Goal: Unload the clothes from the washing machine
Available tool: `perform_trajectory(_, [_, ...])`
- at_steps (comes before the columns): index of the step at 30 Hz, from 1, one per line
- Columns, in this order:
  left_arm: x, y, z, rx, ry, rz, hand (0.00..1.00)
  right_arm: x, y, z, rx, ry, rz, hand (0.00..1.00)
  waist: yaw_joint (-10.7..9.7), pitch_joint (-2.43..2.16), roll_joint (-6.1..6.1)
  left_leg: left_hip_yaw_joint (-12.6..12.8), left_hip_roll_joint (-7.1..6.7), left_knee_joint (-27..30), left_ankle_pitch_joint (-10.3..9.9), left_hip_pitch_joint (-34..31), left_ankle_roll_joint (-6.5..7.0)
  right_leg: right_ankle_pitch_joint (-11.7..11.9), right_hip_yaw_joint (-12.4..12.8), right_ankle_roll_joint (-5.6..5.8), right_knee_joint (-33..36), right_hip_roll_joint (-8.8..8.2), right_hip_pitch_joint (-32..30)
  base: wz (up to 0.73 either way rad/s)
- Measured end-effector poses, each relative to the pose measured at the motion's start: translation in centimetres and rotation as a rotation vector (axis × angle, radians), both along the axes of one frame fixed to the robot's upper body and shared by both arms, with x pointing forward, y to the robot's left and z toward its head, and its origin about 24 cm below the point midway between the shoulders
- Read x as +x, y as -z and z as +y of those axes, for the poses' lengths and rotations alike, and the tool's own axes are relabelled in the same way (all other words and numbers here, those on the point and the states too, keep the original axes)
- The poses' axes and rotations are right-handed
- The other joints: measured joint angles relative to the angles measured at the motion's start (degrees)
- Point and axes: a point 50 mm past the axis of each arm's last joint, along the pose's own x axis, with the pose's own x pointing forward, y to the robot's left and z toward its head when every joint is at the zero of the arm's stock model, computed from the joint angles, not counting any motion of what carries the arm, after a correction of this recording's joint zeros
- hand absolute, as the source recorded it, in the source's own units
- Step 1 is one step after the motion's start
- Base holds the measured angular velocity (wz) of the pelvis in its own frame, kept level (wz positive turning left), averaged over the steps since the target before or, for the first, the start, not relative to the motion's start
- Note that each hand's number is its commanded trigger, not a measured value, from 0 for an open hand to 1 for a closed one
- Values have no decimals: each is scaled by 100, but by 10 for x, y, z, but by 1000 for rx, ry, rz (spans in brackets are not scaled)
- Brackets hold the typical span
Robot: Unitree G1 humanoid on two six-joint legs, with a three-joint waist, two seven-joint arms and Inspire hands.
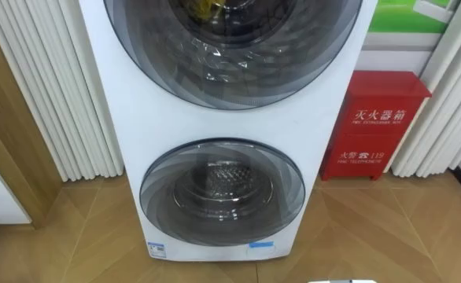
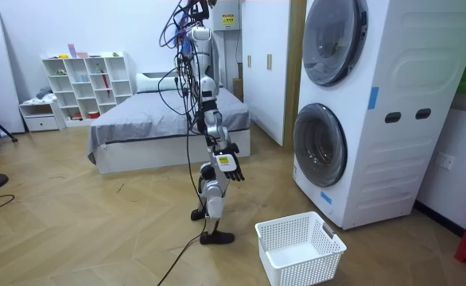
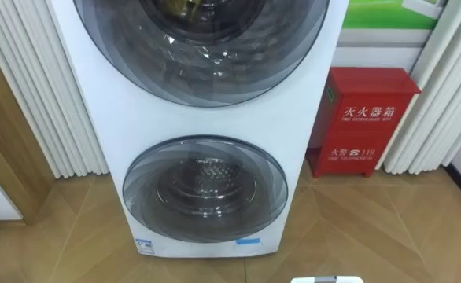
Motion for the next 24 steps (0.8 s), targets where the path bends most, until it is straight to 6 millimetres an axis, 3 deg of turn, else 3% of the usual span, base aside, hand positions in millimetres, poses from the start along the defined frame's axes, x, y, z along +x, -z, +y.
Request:
perform_trajectory(9, [13,-1,1,2,9,-40,0,4,0,0,-9,-13,-2,0,0,-6,-6,-44,-6,23,-1,-40,-1,0,-29,0,1,-3,-14,2])
perform_trajectory(19, [8,0,1,3,8,-20,0,7,0,-2,-34,-18,15,0,17,-10,-14,-56,-6,23,-1,-36,0,0,-30,0,2,-4,-5,0])
perform_trajectory(20, [7,0,1,4,7,-16,0,10,-1,-3,-41,-29,11,0,18,-25,-47,-69,-7,28,0,-27,0,0,-50,0,4,-7,11,4])
perform_trajectory(24, [7,-1,4,0,-3,-18,0,37,-5,-10,-92,-109,-28,0,24,0,-107,-91,-8,28,0,51,0,0,-101,0,4,-11,103,3])
